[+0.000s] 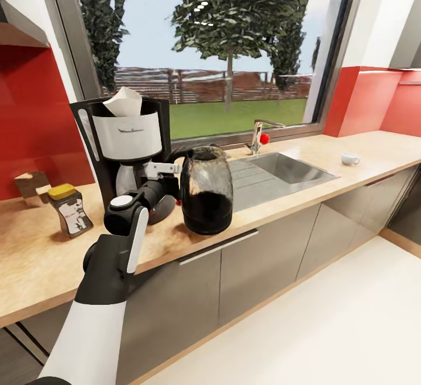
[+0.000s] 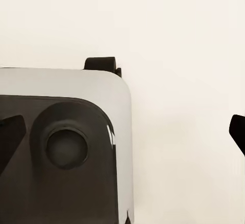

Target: Set up a coffee station on the kitchen countertop: keep the coffee maker on the countertop, move the bottle of coffee from the kitchen shelf to the counter next to the coffee maker, place a paper coffee filter on top of the coffee maker, put the saucer next to the coffee maker with the coffee cup on the saucer, and place the electric kettle next to the coffee maker.

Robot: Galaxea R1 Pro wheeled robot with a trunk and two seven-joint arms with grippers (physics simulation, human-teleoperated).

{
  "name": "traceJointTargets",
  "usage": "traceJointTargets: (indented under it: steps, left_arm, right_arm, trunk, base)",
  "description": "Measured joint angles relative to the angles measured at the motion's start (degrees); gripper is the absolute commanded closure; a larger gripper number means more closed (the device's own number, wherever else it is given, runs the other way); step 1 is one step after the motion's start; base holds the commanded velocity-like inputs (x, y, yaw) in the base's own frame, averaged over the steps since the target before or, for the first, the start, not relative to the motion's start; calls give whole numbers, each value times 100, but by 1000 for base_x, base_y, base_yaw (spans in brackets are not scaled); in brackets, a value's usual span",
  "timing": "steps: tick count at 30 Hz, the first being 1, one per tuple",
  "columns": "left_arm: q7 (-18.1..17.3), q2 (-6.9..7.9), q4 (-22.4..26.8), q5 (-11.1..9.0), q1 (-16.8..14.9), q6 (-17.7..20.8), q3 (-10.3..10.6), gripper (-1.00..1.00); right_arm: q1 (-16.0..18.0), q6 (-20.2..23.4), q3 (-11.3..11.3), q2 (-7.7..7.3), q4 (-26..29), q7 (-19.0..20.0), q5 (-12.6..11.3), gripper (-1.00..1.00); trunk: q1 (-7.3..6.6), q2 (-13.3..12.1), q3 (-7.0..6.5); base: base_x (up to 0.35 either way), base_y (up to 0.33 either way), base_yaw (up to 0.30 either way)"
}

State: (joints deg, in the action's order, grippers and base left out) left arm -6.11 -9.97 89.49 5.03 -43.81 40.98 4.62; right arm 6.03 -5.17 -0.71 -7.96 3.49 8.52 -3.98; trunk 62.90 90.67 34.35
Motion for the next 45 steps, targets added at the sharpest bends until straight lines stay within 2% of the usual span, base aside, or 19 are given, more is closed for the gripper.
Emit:
traceJointTargets:
  steps: [27,30,34,39,45]
  left_arm:
    - [1,0,0,9,0,-1,-58,100]
    - [1,0,-1,10,0,1,-54,100]
    - [1,0,0,10,0,0,-60,100]
    - [1,0,-1,10,0,0,-61,100]
    - [1,0,-1,10,0,-1,-61,100]
  right_arm:
    - [0,0,0,1,0,0,0,-100]
    - [0,0,0,2,0,0,0,-100]
    - [0,-3,0,0,0,0,0,-100]
    - [0,-2,0,1,0,0,0,-100]
    - [0,-4,0,-1,0,0,0,-100]
  trunk:
    - [1,0,0]
    - [66,119,53]
    - [67,120,54]
    - [176,319,143]
    - [198,359,161]
  base:
    - [6,3,0]
    - [0,0,0]
    - [0,0,0]
    - [0,0,0]
    - [0,0,0]
